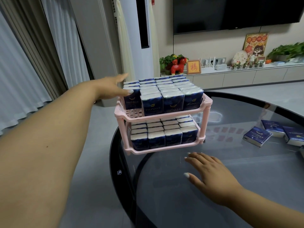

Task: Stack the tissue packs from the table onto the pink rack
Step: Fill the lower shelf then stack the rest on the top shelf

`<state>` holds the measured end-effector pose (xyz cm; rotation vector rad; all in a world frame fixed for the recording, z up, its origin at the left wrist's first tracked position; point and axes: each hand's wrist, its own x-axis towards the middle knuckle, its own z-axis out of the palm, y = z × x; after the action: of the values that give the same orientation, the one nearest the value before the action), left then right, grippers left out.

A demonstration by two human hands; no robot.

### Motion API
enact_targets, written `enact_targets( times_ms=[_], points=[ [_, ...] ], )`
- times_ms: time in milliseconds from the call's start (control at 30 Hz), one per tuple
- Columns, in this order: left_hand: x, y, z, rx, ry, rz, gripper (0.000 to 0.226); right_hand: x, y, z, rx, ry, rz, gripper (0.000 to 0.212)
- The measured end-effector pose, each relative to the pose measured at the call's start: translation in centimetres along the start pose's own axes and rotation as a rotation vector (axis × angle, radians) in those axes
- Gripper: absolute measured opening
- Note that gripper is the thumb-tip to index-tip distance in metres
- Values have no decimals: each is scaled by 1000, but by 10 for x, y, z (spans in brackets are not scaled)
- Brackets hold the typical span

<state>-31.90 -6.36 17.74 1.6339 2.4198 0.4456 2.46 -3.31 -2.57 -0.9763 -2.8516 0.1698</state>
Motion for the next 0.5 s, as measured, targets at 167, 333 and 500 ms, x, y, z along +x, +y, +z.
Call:
enact_targets(
  times_ms=[167, 333, 500],
  points=[
    [-30, 28, -10, -245, 340, 10, 62, 0, -1, 0, 19, 23, -3, 75],
    [-71, 89, -8, -316, 624, 184, 43, 0, 0, 2, 44, 35, -9, 83],
    [-109, 152, 21, -475, 666, 342, 18, 1, 1, 4, 73, 46, -14, 87]
  ],
)
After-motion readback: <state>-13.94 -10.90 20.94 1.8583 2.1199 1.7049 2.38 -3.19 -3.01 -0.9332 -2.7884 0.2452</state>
